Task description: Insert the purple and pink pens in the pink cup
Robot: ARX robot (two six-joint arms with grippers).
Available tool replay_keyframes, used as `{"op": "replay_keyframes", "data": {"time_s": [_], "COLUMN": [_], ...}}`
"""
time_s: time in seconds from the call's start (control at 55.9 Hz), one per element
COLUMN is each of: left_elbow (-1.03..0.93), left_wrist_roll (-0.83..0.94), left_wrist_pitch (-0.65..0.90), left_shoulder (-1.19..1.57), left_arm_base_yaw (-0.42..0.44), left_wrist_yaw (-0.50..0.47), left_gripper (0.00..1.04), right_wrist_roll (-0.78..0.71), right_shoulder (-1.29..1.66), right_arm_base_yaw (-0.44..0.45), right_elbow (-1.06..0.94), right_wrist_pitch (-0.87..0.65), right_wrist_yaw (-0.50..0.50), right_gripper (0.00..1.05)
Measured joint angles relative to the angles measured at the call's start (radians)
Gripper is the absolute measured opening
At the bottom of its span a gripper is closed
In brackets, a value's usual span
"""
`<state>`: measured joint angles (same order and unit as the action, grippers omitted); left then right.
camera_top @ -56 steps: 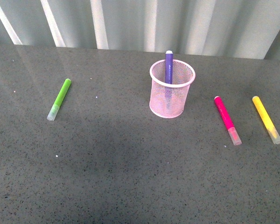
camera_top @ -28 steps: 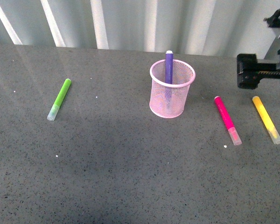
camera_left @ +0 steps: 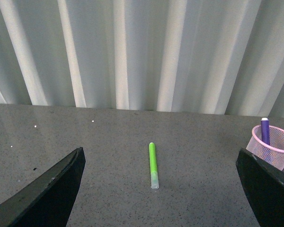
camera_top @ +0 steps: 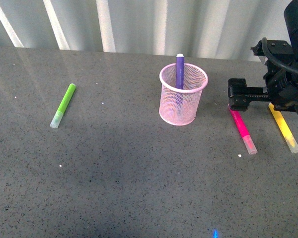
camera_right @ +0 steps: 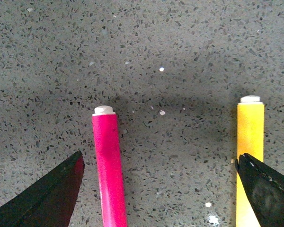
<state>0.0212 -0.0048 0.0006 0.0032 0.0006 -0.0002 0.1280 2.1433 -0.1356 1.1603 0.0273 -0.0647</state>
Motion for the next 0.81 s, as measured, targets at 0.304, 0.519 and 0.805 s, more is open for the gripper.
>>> {"op": "replay_keyframes", "data": {"time_s": [0.304,0.519,0.805], "left_elbow": [0.0,0.0,0.0], "left_wrist_roll": [0.0,0.0,0.0], "left_wrist_pitch": [0.0,0.0,0.0], "left_shoulder": [0.0,0.0,0.0], "left_arm_base_yaw": [0.0,0.0,0.0], "left_wrist_yaw": [0.0,0.0,0.0], "left_gripper": [0.98,0.98,0.98], "right_wrist_roll": [0.015,0.025,0.031], "right_shoulder": [0.037,0.069,0.076], "right_arm_base_yaw": [-0.03,-0.04,-0.03], "right_elbow": [0.022,0.021,0.013], "right_wrist_pitch": [-0.019,-0.036,-0.052], "right_wrist_yaw": [0.016,0.026,0.021], "right_gripper": [0.98,0.98,0.93]}}
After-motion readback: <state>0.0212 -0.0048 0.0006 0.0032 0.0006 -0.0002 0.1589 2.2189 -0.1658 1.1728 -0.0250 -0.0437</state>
